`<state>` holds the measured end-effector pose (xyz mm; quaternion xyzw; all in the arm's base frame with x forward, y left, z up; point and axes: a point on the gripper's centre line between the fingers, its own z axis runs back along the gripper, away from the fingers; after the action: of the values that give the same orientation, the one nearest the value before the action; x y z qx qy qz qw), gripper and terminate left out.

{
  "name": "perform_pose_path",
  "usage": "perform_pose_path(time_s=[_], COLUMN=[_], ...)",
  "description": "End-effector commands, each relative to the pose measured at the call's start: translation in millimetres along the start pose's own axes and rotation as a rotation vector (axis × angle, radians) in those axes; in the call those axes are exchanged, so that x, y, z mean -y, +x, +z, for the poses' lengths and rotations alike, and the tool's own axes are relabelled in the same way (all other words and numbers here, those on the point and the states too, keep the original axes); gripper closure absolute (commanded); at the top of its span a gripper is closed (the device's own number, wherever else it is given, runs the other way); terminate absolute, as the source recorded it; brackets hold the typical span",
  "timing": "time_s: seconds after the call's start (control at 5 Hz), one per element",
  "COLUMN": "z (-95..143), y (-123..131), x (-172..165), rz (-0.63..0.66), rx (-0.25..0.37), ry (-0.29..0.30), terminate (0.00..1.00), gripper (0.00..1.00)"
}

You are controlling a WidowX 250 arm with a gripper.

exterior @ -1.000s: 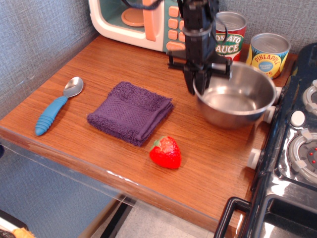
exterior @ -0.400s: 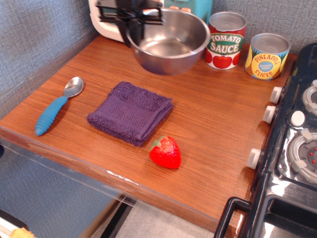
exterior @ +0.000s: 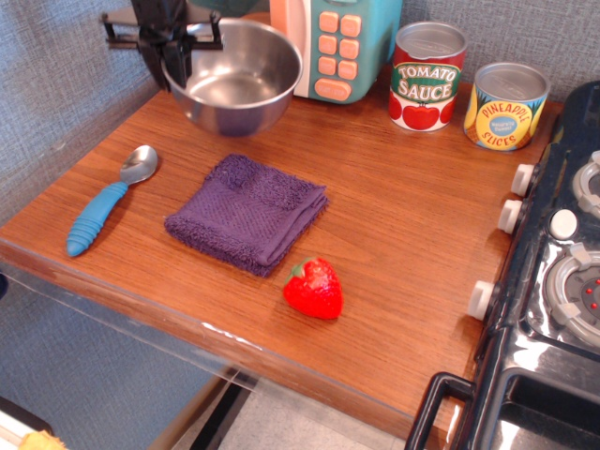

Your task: Place the pot in front of the oven.

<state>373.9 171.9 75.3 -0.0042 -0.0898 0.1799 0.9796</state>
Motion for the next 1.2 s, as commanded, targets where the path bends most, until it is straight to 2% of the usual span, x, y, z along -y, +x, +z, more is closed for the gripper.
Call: perform_pose_path(time_s=[0.0, 0.4, 1.0], z=[7.5, -3.2, -10.1], y=[13.6, 19.9, 24.9], x=[-10.0, -24.4, -34.7], rz=[0.027, 0.067, 0.096], rx=[0.068, 0.063, 0.055], ry=[0.045, 0.078, 0.092], terminate=[0.0, 0.0, 0.0], gripper=[1.0, 1.0, 1.0])
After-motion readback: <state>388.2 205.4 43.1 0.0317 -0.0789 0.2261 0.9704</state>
